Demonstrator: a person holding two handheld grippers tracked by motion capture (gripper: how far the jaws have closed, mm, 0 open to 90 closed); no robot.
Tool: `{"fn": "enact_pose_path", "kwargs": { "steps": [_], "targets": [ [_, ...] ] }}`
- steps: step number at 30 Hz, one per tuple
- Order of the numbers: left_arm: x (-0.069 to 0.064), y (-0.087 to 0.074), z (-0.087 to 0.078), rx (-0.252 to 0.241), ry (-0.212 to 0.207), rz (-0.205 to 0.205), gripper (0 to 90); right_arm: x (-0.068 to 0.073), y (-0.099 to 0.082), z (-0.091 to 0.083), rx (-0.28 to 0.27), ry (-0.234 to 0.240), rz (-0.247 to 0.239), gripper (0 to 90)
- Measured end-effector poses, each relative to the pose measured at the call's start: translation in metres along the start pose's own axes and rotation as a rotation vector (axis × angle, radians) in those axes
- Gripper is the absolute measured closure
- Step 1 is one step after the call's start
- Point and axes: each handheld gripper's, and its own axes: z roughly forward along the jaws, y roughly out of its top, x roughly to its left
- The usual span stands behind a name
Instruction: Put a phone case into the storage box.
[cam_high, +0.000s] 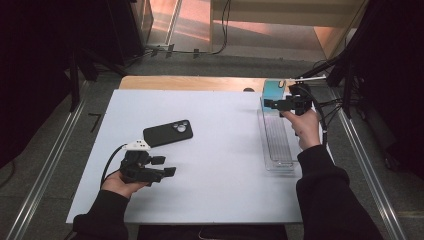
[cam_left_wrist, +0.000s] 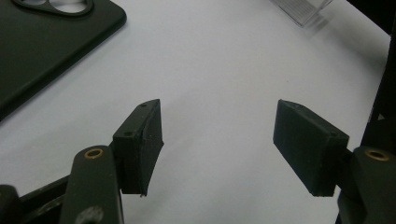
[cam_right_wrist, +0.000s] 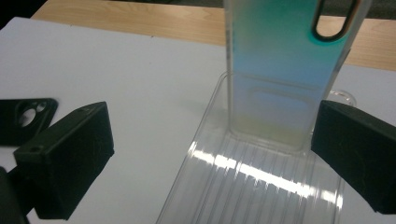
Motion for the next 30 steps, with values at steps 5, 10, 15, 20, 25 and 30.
{"fn": "enact_pose_path", "kwargs": {
  "steps": [5,10,15,20,25,30],
  "targets": [
    [0.003,0.001,-0.001,-0.003,-0.007,-0.018,32.5,0.015,-0.012,-0.007,0.011,0.042,-0.054,0.0],
    [0.003,0.003,-0.001,0.001,-0.009,-0.013,29.9,0.029,-0.025,-0.01,0.024,0.093,-0.092,0.0],
    [0.003,0.005,0.001,0.009,-0.016,-0.001,29.8,0.041,-0.034,-0.016,0.047,0.141,-0.128,0.0],
    [0.004,0.006,0.001,0.007,-0.021,0.004,29.7,0.054,-0.041,-0.025,0.046,0.172,-0.154,14.6],
    [0.003,0.007,0.0,0.002,-0.025,0.004,29.7,0.063,-0.049,-0.033,0.058,0.199,-0.184,15.0],
    [0.003,0.006,-0.001,0.002,-0.024,0.002,29.7,0.072,-0.059,-0.037,0.07,0.258,-0.207,18.6]
  ]
}}
